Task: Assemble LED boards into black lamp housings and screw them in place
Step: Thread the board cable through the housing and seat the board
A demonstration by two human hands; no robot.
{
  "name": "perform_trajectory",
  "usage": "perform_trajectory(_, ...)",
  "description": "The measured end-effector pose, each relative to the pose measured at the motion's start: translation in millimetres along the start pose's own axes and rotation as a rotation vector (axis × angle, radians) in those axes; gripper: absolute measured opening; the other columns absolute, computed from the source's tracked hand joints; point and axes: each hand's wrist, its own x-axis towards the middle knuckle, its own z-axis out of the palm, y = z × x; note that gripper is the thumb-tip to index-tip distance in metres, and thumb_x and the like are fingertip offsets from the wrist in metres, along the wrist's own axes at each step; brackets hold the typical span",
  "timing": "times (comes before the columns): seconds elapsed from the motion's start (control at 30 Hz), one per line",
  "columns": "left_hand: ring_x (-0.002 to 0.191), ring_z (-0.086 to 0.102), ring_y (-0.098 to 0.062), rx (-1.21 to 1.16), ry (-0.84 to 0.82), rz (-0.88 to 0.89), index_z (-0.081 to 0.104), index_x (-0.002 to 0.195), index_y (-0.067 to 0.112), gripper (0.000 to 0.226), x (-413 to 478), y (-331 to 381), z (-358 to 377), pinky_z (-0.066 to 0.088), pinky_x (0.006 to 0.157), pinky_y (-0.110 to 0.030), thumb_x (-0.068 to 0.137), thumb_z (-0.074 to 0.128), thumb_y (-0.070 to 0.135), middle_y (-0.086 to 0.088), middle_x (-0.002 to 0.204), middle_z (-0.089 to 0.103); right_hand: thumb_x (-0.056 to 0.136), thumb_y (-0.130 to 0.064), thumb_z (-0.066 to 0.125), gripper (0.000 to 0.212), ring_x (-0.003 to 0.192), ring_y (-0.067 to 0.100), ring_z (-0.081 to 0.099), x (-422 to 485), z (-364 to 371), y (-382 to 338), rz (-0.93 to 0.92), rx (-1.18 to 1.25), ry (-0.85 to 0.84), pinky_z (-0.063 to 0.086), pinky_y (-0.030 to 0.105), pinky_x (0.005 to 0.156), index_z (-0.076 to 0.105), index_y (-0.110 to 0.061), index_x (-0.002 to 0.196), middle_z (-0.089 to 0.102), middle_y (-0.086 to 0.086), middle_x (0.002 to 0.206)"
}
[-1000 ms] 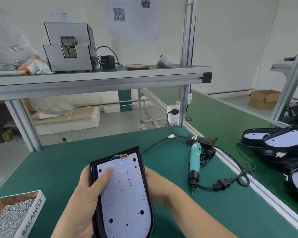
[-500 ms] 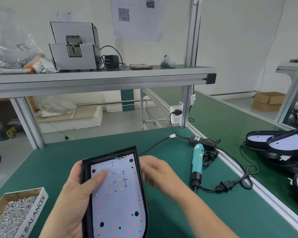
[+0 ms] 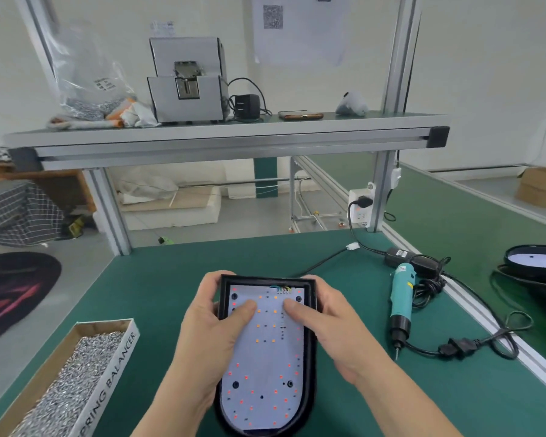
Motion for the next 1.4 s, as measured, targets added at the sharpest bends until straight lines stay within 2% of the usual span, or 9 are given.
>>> perform_trajectory(0.4,0.077,0.073,-0.038,-0.003,0.078,-0.067,0.063,0.101,0.033,0.030,2,0,7,0.062,0.067,-0.054,0.091,0.070,0.007,-0.011,0.087,0.076,0.101,-0.011,0.056,0.015,0.104,0.019,0.070,5,15,12,0.025,0.052,0.156,0.055,0.035,0.093,0.067,-0.020,0.107,0.075,-0.002,0.106)
perform_trajectory(0.6,0.072,0.062,0.000,0.200,-0.024,-0.029,0.068,0.094,0.040,0.022,13,6,-9,0.048,0.072,-0.027,0.091,0.070,0.019,0.013,0.086,0.071,0.099,-0.013,0.057,0.015,0.090,0.015,0.066,-4,20,14,-0.249,-0.053,0.164,0.053,0.028,0.084,0.065,-0.025,0.101,0.072,-0.003,0.096)
perform_trajectory(0.73,0.090,0.064,0.009,0.425,-0.248,0.019,0.070,0.110,0.053,0.047,22,24,-27,0.049,0.084,-0.018,0.086,0.075,0.013,0.023,0.093,0.073,0.096,-0.017,0.056,0.013,0.074,0.029,0.054,-5,17,11,-0.389,-0.208,0.136,0.047,0.036,0.072,0.063,-0.021,0.106,0.062,0.009,0.080)
perform_trajectory(0.83,0.103,0.066,0.007,0.497,-0.369,0.055,0.074,0.102,0.051,0.050,27,35,-31,0.047,0.088,-0.007,0.087,0.073,0.004,0.022,0.107,0.074,0.097,-0.013,0.058,0.007,0.061,0.009,0.038,-4,16,12,-0.421,-0.278,0.099,0.036,0.023,0.060,0.061,-0.015,0.103,0.045,-0.004,0.067)
perform_trajectory(0.97,0.102,0.064,-0.008,0.684,-0.451,0.228,0.072,0.106,0.051,0.053,30,36,-38,0.044,0.094,-0.024,0.092,0.068,0.000,0.013,0.101,0.069,0.096,-0.020,0.059,0.011,0.075,0.006,0.048,2,6,8,-0.306,-0.286,-0.114,0.041,0.019,0.070,0.064,-0.023,0.105,0.057,-0.004,0.084)
perform_trajectory(1.07,0.103,0.064,-0.010,0.687,-0.487,0.319,0.074,0.105,0.047,0.055,26,35,-43,0.045,0.090,-0.023,0.090,0.067,-0.005,0.014,0.102,0.068,0.099,-0.030,0.044,0.036,0.111,0.012,0.058,14,-13,-4,-0.073,0.067,-0.211,0.048,0.024,0.082,0.067,-0.020,0.125,0.065,-0.002,0.119)
perform_trajectory(1.17,0.105,0.065,-0.011,0.647,-0.575,0.321,0.077,0.104,0.044,0.056,22,32,-41,0.048,0.089,-0.019,0.089,0.066,-0.009,0.013,0.107,0.068,0.083,-0.009,0.044,0.055,0.129,0.011,0.051,21,-19,-4,0.018,-0.001,-0.311,0.051,0.029,0.084,0.057,-0.014,0.137,0.056,0.005,0.140)
perform_trajectory(1.3,0.103,0.067,-0.014,0.545,-0.628,0.286,0.079,0.105,0.035,0.039,21,33,-44,0.053,0.088,-0.026,0.091,0.067,0.000,0.009,0.108,0.070,0.094,0.010,0.046,0.039,0.109,0.008,0.058,18,0,11,0.044,-0.303,-0.552,0.044,0.023,0.095,0.053,0.004,0.132,0.062,0.002,0.121)
perform_trajectory(1.4,0.103,0.066,-0.015,0.476,-0.570,0.301,0.080,0.104,0.028,0.024,22,32,-58,0.053,0.086,-0.025,0.085,0.071,0.017,0.006,0.108,0.069,0.102,0.003,0.050,0.030,0.098,0.025,0.056,19,-3,10,0.054,-0.267,-0.495,0.049,0.035,0.088,0.050,-0.001,0.131,0.058,0.011,0.113)
